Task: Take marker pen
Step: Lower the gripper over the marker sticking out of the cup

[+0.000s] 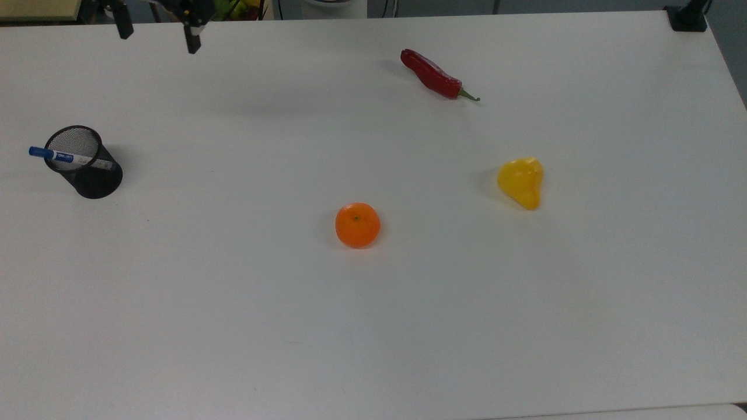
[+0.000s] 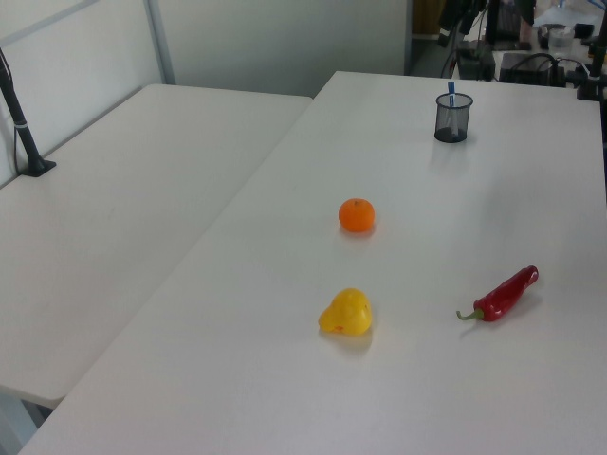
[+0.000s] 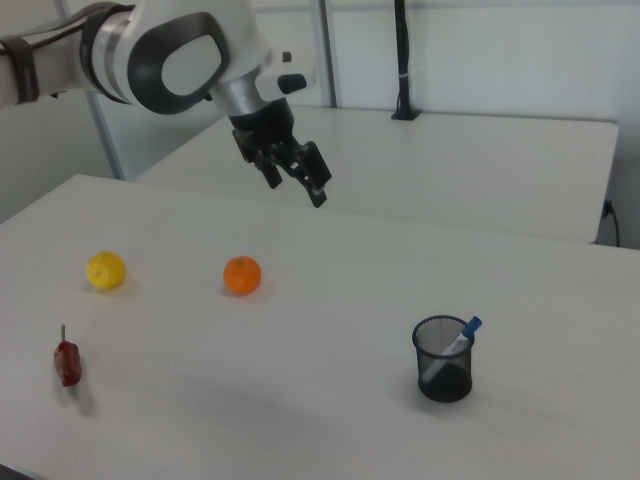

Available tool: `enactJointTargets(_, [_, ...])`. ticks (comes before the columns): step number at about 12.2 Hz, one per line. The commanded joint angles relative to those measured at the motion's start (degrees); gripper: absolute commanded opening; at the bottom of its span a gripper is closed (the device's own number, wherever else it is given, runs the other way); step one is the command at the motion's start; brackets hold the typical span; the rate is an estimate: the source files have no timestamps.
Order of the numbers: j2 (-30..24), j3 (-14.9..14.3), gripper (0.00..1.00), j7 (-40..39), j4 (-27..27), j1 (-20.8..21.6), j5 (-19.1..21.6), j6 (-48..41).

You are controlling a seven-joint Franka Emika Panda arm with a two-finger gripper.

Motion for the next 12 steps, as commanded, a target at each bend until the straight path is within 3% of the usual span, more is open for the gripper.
enactJointTargets(1, [3.2,-2.9,1.0,12.8,-0.7,0.8,-6.3,7.2])
enactJointTargets(5, [5.6,-4.5,1.0,24.4,-1.1,-2.1,-10.7,12.3])
enactJointTargets(9, [10.3,-9.5,0.99,33.8,-1.8,-2.4,-10.5,23.4])
enactJointTargets(12, [13.6,-9.8,0.99,39.8,-2.5,-2.7,-11.3,27.8])
